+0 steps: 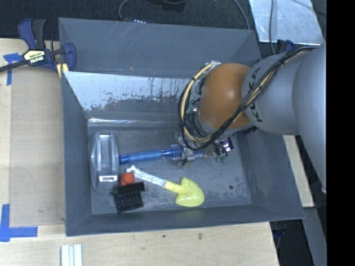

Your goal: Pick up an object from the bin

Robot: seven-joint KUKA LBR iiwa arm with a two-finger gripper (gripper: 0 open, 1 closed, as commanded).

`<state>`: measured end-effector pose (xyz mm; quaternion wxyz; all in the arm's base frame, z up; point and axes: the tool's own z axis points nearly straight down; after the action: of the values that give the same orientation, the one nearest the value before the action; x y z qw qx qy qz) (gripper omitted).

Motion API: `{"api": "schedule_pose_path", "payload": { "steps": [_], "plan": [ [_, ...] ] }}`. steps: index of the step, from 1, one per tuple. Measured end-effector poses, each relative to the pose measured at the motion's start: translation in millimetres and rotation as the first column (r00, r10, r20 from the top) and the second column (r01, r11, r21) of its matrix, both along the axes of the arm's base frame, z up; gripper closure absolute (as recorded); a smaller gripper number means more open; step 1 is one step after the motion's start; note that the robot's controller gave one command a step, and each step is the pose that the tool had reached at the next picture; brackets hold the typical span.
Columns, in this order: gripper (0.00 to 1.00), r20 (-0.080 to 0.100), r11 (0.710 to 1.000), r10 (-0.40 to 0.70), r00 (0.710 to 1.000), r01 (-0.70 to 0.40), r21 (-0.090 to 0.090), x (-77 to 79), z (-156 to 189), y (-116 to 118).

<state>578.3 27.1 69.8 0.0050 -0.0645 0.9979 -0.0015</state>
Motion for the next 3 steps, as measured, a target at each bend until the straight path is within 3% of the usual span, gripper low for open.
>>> {"api": "schedule_pose_path", "payload": {
  "steps": [3],
  "plan": [
    [1.00, -0.005, 1.000, 0.000, 1.000, 0.000, 0.000, -1.7, 7.7, -0.1]
  ]
}}
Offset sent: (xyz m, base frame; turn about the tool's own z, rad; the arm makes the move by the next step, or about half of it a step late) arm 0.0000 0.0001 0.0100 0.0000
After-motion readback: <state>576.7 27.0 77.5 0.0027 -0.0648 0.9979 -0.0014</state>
